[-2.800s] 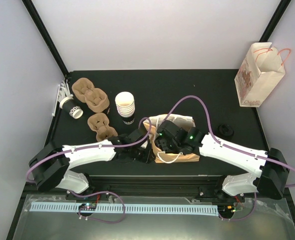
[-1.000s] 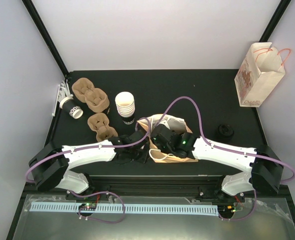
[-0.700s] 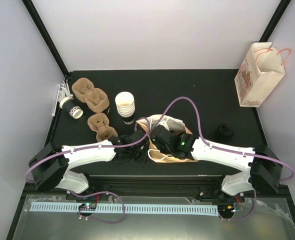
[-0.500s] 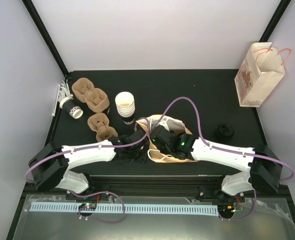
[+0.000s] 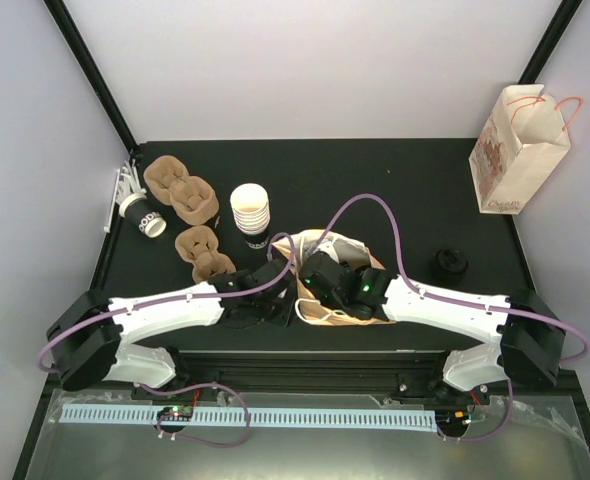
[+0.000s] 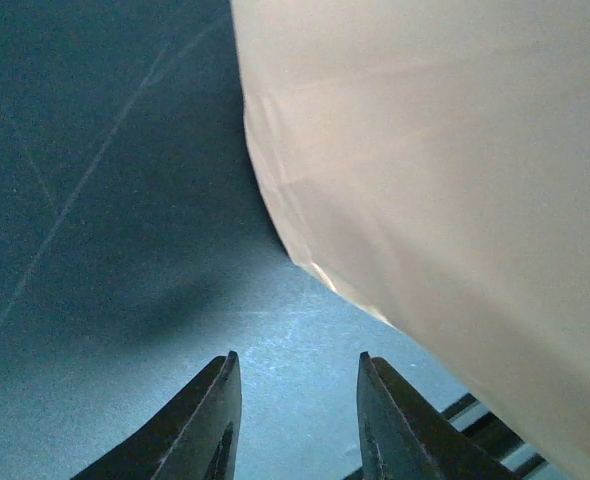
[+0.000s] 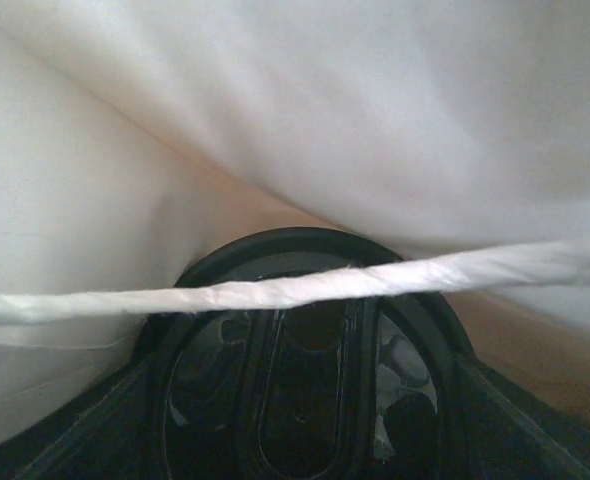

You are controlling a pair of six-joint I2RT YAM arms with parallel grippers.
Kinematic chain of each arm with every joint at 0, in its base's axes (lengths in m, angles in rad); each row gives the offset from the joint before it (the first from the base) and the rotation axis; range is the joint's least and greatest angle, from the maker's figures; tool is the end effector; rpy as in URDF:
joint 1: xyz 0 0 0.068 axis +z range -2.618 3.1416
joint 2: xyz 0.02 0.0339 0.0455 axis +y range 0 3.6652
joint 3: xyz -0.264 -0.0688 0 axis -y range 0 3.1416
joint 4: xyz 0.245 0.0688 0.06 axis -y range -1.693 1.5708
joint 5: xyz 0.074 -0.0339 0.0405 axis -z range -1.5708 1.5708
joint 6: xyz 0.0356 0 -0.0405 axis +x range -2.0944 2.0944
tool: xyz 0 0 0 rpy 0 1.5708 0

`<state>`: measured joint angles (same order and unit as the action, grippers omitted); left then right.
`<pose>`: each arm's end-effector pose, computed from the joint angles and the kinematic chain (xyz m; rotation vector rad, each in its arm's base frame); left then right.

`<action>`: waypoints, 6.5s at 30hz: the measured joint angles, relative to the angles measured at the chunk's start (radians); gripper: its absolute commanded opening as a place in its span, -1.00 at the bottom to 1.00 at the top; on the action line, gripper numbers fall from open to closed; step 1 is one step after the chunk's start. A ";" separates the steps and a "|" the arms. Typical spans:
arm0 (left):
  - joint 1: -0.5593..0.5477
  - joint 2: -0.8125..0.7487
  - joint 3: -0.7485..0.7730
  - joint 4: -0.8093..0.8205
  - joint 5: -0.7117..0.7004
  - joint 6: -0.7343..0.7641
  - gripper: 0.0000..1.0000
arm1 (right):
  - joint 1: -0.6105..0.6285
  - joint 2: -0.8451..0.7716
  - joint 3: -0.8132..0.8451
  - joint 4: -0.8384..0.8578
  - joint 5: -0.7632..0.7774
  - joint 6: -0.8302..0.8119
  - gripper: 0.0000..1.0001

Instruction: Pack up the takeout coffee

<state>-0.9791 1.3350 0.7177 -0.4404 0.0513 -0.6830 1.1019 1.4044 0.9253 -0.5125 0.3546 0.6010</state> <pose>0.1360 -0.2057 0.1819 0.4276 2.7408 -0.5855 0.1376 0.2443 0.2243 -0.4881 2.4440 0.2640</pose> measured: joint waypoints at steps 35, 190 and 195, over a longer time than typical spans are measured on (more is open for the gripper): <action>-0.018 -0.528 0.116 -0.217 -0.256 0.090 0.23 | -0.100 -0.164 -0.163 0.129 -0.132 0.014 -0.15; 0.116 -0.306 0.406 -0.172 0.157 0.011 0.53 | -0.097 -0.295 0.268 -0.527 -0.182 -0.047 1.00; 0.084 -0.148 0.502 -0.260 0.173 0.025 0.41 | -0.096 -0.293 0.267 -0.525 -0.183 -0.049 1.00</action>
<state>-0.8951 1.1873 1.2194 -0.7002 0.2245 -0.6579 1.0058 1.1118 1.1927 -1.0370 0.1715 0.5522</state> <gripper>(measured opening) 0.731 0.999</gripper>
